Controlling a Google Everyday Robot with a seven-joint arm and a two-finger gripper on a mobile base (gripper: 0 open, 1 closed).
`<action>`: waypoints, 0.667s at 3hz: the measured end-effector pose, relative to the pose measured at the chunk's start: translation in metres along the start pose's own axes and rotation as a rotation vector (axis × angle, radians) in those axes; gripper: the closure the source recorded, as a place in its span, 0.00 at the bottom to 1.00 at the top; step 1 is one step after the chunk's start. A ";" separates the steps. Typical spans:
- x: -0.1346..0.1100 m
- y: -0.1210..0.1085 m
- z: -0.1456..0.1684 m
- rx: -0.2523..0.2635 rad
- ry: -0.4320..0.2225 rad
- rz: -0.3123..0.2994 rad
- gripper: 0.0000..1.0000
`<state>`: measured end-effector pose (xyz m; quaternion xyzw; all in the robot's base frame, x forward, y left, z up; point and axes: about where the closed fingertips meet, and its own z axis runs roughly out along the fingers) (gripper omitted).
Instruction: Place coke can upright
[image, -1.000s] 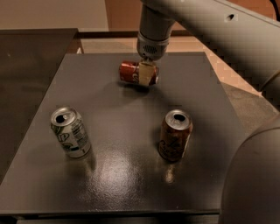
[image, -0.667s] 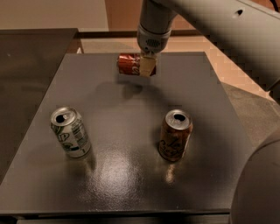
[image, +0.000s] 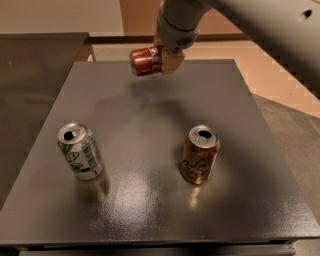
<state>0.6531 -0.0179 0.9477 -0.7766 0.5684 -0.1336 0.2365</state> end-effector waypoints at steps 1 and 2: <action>-0.004 -0.005 -0.014 0.102 0.000 -0.198 1.00; -0.006 -0.009 -0.018 0.213 0.050 -0.416 1.00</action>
Offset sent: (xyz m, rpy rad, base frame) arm -0.0031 0.0092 0.0278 -0.3860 -0.5566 0.5935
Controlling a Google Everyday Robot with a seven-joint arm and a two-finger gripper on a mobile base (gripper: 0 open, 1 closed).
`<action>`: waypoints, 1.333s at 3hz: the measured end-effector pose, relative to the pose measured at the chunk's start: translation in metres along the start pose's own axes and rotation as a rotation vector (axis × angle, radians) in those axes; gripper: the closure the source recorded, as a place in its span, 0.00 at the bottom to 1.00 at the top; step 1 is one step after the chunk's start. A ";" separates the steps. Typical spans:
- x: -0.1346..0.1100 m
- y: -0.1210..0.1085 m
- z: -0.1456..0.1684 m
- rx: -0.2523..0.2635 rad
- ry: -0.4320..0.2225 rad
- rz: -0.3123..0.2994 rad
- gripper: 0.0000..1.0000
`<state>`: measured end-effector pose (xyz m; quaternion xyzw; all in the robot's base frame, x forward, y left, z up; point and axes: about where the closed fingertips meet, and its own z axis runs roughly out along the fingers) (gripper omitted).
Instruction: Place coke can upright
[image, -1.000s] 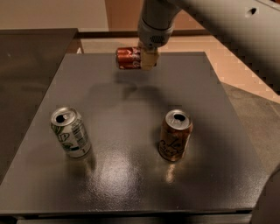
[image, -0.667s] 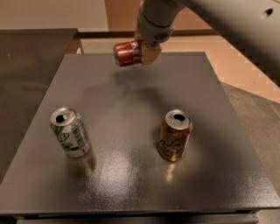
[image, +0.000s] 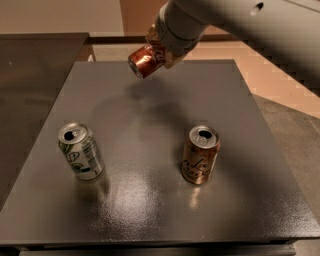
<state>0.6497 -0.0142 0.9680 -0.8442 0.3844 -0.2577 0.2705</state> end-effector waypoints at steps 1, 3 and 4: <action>-0.001 -0.008 0.002 0.039 0.006 -0.097 1.00; -0.003 -0.009 0.006 0.051 -0.009 -0.129 1.00; -0.003 -0.015 0.012 0.101 -0.012 -0.220 1.00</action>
Offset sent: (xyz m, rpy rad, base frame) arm 0.0052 0.0059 0.0037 -0.0412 -0.0621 0.0750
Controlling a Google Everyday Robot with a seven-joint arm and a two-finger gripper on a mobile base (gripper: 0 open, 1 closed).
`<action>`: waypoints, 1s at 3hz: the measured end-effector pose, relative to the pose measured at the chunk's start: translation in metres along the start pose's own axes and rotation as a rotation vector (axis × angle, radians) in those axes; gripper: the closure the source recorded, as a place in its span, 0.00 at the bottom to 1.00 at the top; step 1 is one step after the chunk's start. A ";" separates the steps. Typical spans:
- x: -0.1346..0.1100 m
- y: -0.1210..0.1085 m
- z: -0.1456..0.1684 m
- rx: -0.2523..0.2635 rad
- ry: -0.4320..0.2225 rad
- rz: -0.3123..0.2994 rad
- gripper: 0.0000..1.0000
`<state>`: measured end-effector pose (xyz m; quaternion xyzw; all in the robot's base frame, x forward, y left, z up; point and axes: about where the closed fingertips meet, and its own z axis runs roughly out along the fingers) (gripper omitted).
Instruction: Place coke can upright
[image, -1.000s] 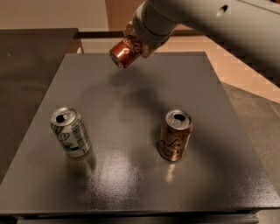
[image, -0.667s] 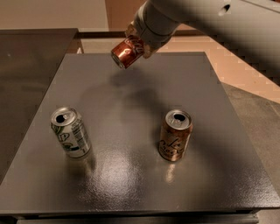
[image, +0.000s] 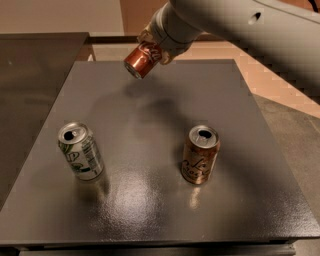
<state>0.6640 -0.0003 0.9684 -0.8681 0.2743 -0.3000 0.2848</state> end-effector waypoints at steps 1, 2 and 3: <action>0.008 -0.011 0.008 0.076 0.005 -0.146 1.00; 0.019 -0.022 0.012 0.154 -0.006 -0.236 1.00; 0.024 -0.033 0.011 0.235 -0.043 -0.313 1.00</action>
Offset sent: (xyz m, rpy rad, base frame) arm 0.0412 0.0068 0.0258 -0.1801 -0.3353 0.4480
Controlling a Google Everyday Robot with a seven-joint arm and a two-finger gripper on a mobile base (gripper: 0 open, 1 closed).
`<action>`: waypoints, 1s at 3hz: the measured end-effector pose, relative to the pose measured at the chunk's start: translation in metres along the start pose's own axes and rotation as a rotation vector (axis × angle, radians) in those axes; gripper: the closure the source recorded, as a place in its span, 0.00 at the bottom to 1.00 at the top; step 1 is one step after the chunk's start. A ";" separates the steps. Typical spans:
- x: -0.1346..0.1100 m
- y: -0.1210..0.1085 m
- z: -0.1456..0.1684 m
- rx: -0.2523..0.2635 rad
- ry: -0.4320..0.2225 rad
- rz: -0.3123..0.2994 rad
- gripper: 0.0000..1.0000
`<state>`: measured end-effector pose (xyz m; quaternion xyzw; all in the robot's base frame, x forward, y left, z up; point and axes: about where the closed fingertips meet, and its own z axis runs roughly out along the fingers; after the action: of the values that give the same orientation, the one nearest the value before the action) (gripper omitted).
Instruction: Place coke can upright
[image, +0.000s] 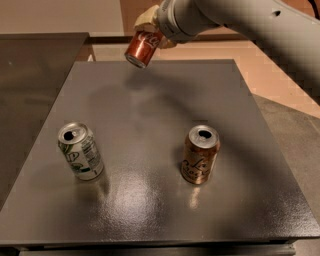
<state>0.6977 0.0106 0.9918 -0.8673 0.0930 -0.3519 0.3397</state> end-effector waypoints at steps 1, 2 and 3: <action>0.002 -0.008 0.000 0.103 -0.041 -0.058 1.00; -0.005 -0.014 0.001 0.201 -0.073 -0.150 1.00; -0.008 -0.016 -0.002 0.256 -0.040 -0.292 1.00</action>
Offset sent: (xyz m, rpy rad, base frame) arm -0.0147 0.0167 0.0047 -0.1571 -0.3800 0.5331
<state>0.6891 0.0243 0.9988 -0.8282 -0.0863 -0.3890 0.3942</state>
